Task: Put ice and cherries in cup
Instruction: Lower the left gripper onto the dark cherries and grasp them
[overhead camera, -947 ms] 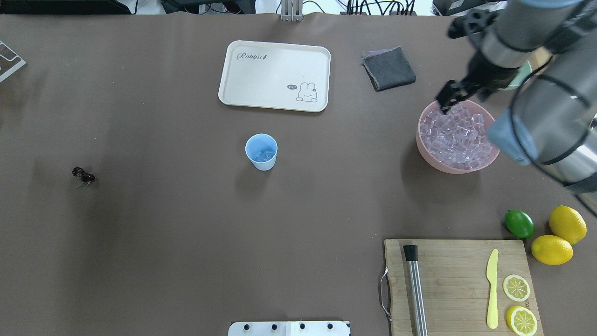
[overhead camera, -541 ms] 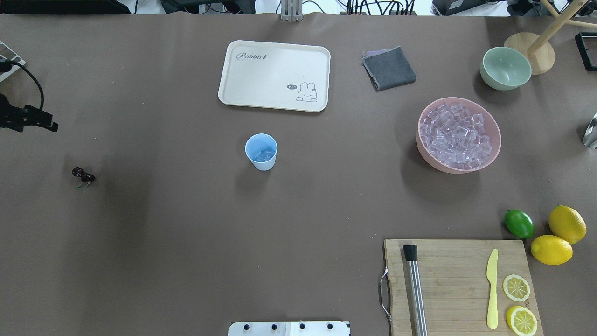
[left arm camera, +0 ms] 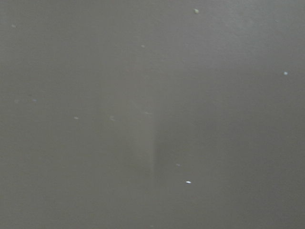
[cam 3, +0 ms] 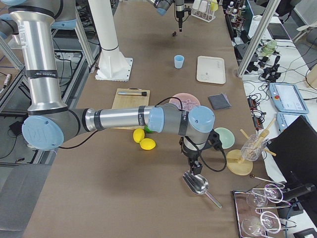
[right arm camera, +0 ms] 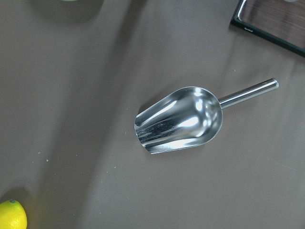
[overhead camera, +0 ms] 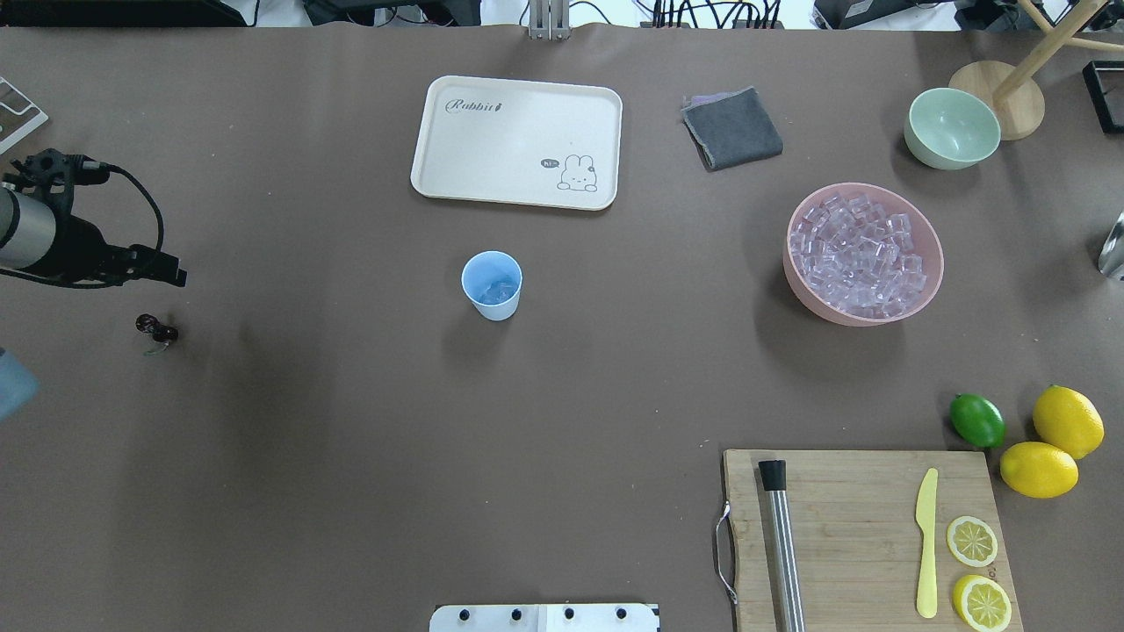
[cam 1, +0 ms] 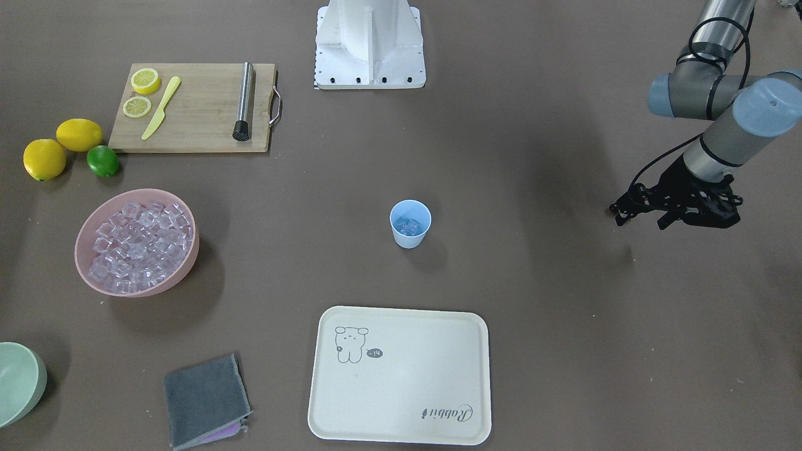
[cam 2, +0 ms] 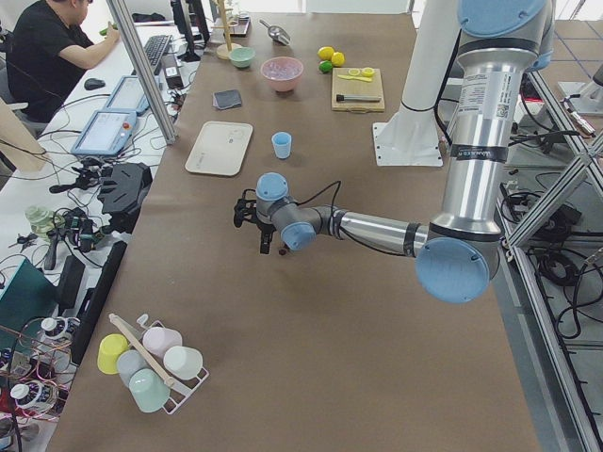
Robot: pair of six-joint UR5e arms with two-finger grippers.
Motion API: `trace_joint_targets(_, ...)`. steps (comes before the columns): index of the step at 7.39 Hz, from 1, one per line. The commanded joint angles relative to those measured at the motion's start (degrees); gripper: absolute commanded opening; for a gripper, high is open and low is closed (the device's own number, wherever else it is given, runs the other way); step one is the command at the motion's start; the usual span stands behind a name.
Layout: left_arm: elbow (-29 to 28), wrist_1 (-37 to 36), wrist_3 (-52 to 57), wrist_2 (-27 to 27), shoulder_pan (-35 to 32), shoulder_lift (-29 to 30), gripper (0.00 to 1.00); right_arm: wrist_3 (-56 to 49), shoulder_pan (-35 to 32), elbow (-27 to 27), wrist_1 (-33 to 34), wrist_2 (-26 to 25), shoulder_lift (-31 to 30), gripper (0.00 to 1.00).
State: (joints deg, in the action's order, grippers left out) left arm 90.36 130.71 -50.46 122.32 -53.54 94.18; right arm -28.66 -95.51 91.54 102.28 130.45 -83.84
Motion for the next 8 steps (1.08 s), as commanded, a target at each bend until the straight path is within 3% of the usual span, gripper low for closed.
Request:
trace_joint_targets(1, 2.8, 0.2, -0.3, -4.6, 4.2, -3.3, 0.97, -0.1, 0.0, -0.2, -0.1, 0.2, -0.2, 1.0)
trace_joint_targets(5, 2.0, 0.2, 0.5, -6.7, 5.7, -4.4, 0.74, -0.1, -0.2, -0.2, 0.0, 0.2, -0.3, 1.0)
trace_joint_targets(8, 2.1, 0.1, 0.4, -6.8, 5.7, -3.9, 0.47, -0.1, 0.0, -0.2, 0.0, 0.2, -0.1, 1.0)
